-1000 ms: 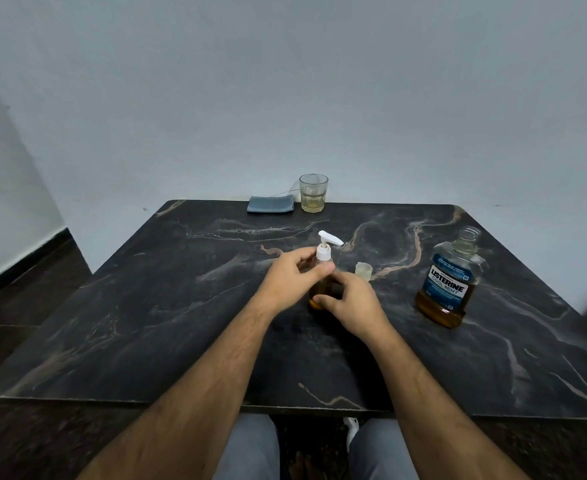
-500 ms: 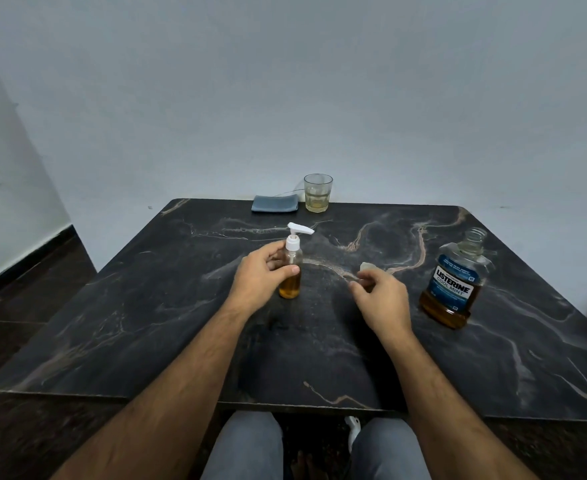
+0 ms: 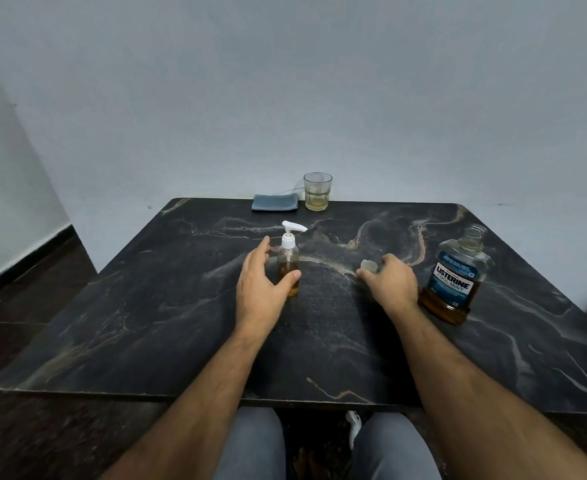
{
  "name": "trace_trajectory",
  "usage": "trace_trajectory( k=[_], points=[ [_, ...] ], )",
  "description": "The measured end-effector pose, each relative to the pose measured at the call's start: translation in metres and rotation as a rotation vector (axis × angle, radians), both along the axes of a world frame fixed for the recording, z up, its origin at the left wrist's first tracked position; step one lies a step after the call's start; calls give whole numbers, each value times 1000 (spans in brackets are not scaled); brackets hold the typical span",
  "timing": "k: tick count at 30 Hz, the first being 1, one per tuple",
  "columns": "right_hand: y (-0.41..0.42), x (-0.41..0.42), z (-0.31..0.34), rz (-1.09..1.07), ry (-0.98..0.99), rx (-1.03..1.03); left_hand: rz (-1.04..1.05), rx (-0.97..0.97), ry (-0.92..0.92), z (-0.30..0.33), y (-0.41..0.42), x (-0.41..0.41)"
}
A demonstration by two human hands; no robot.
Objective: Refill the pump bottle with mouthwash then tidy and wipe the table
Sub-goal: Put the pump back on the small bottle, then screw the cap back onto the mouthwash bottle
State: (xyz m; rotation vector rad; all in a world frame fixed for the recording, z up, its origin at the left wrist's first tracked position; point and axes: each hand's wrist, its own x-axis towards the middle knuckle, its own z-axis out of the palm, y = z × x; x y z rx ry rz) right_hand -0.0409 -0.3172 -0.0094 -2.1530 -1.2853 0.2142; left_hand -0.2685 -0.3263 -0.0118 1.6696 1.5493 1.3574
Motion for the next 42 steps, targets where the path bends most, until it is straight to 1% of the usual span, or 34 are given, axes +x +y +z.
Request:
trace_trajectory(
  k=[3,5,7,10,12,14,17,21,24,25,28,31,33,37,42],
  points=[
    [2,-1,1,15,-19,-46,72,117,-2,1,-17,7],
    [1,-2,2,23,11,-10,48,181,-15,2,-27,14],
    [-2,-5,7,46,58,84,-15,218,-25,2,-33,24],
    [-16,-10,26,141,191,259,-110,245,-68,-1,-37,43],
    [-29,-7,46,167,231,393,-159,245,-93,-2,-37,57],
    [-44,3,68,159,209,510,-211,215,-115,-1,-36,71],
    [-65,25,99,140,158,582,-314,114,-98,2,-34,97],
    [-83,57,125,121,124,543,-543,-55,-56,13,-29,138],
    [-92,79,136,61,159,531,-696,-195,3,28,-20,169],
    [-94,85,139,39,173,534,-733,-222,-3,34,-17,177],
    [-103,104,141,7,183,538,-848,-329,-104,48,-10,193],
    [-108,117,136,32,205,518,-927,-446,-204,50,-3,197],
    [-108,122,133,75,213,474,-941,-459,-200,49,-1,198],
    [-106,125,131,163,208,415,-914,-383,-92,47,-6,198],
    [-99,118,146,325,7,238,-861,-330,-37,43,1,180]
  ],
)
